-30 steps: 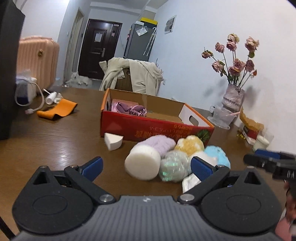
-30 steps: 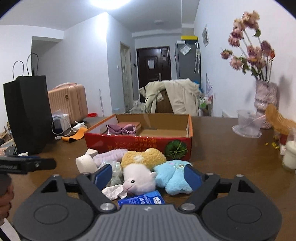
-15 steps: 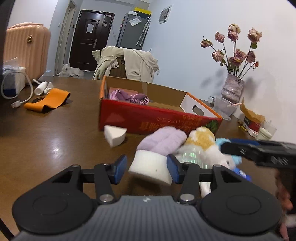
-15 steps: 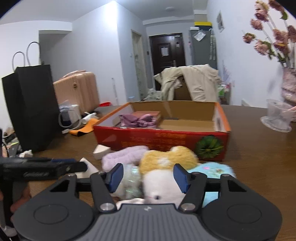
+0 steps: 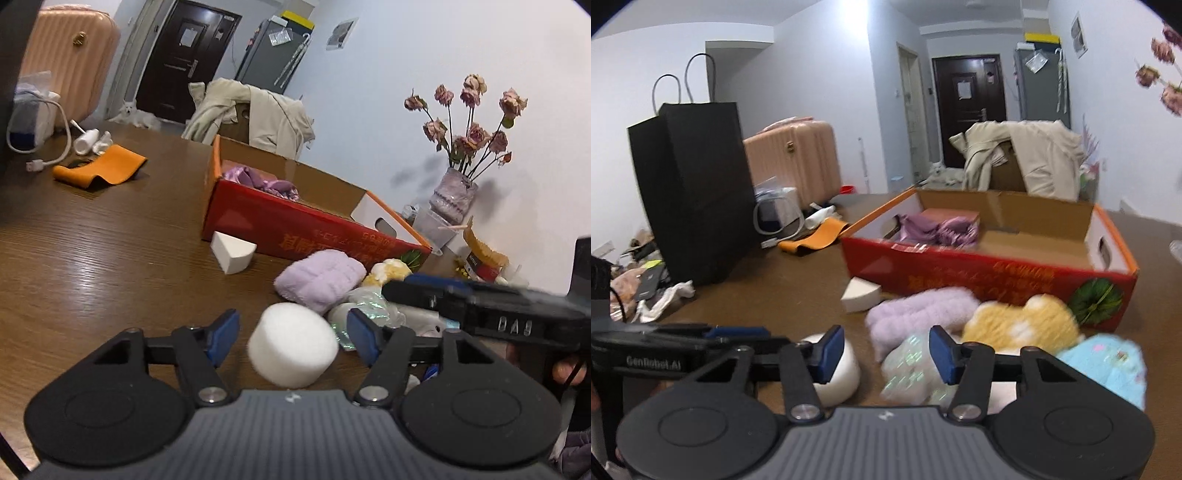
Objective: Organize soft objects
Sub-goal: 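Grasp the white foam cylinder with the left gripper and lift it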
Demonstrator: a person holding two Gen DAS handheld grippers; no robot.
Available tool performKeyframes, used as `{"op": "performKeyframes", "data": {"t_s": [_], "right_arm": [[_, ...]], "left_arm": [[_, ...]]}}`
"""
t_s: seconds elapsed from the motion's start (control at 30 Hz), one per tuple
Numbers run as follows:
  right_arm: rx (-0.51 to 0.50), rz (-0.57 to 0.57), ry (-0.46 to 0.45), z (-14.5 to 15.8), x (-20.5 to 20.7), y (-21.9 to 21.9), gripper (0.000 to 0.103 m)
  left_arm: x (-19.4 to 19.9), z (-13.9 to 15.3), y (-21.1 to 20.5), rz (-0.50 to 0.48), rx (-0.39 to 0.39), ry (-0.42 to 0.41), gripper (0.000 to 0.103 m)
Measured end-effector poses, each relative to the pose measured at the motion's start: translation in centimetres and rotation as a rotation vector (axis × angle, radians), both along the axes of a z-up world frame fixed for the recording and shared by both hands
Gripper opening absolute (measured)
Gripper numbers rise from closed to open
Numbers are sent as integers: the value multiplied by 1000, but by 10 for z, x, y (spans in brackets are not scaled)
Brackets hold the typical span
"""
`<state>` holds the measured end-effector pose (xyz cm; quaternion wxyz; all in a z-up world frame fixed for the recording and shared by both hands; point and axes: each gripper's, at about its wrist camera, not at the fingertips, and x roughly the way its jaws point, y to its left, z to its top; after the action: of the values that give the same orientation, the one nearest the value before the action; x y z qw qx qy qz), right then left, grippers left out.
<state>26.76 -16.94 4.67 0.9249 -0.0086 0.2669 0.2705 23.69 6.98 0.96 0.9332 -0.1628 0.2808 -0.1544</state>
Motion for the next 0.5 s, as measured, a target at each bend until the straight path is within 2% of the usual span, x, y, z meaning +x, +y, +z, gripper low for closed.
{"op": "performKeyframes", "data": {"t_s": [0.07,0.13,0.37,0.47,0.5], "right_arm": [[-11,-14,-17,5,7,-2,50],[-15,-29,-14,8,15,-4,50],[0,-26,19,-1,15,-13,47],[-14,-29,22,-5,13,-14,48],[-17,-20,23,-6,11,-12,48]], "left_arm": [[2,0,-12,-18,43,-12,78],[4,-1,-23,-27,91,-13,78],[11,-9,-23,-5,100,9,80],[17,-14,-31,-22,137,32,80],[19,-16,-33,-22,147,40,74]]}}
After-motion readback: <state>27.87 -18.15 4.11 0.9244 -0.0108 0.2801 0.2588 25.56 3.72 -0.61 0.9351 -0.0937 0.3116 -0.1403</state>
